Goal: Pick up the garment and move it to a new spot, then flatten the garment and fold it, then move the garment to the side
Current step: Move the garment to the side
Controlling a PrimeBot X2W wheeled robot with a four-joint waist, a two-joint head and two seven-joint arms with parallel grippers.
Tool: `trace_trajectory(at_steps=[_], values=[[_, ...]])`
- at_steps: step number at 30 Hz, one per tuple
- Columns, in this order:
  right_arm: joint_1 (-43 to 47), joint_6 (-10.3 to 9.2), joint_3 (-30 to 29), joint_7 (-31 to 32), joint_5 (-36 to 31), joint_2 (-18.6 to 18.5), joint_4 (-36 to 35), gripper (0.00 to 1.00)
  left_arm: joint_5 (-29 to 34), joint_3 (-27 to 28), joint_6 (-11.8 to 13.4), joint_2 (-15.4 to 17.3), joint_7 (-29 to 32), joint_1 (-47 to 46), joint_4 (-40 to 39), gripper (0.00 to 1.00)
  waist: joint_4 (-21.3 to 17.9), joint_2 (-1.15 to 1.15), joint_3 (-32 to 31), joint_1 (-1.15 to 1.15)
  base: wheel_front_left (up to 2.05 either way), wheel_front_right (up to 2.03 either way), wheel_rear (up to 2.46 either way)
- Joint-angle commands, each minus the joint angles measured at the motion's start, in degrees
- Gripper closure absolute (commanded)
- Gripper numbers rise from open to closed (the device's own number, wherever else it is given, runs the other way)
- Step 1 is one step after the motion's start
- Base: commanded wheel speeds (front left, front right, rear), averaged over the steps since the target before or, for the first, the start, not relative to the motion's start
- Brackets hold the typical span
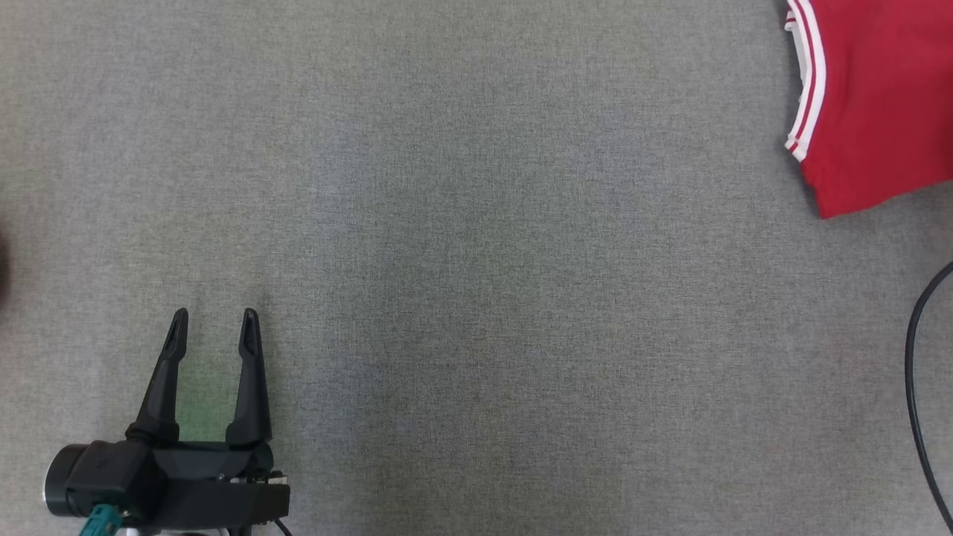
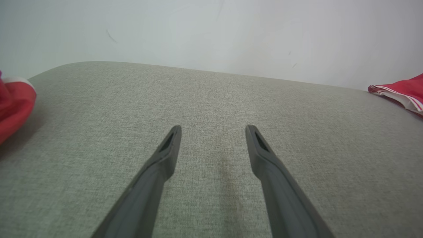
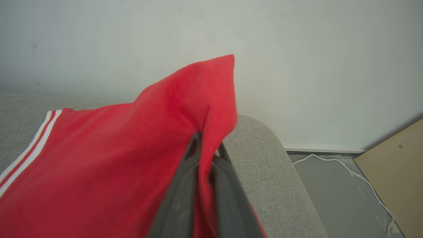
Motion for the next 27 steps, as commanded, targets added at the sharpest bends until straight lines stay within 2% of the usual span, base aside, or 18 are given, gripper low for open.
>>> trace_trajectory(at_steps=[1,6,13,17,27], values=[[-0.9,0.0,0.1,-0.8,-0.7,0.2,0.4,0.0,0.5,0.3,0.1,0.2,-0.3,-0.1,-0.2,0.0,0.0,-0.01,0.1,0.0,0.0,0.0,0.0],[-2.5,0.0,0.9,-2.0,-4.1,-0.2,3.1,0.0,0.6,0.3,0.3,0.1,-0.3,-0.4,0.3,0.0,0.1,-0.01,-0.4,0.0,0.0,0.0,0.0],[-2.4,0.01,-1.5,-3.1,-2.7,2.9,2.7,0.0,-0.2,0.5,0.5,-0.1,-0.3,0.4,1.4,0.0,-0.3,-0.01,-3.3,0.0,0.0,0.0,0.0],[-0.2,0.0,-3.1,-3.6,-0.4,4.1,-0.7,0.0,-0.8,0.7,0.9,-0.1,-0.3,1.9,2.0,0.0,-1.0,-0.01,-6.3,0.0,0.0,0.0,0.0],[12.4,0.01,-6.7,-3.5,4.4,7.8,-18.1,0.0,-2.1,1.5,1.6,-0.2,-0.3,4.9,3.3,0.0,-3.0,-0.01,-13.6,0.0,0.0,0.0,0.0]])
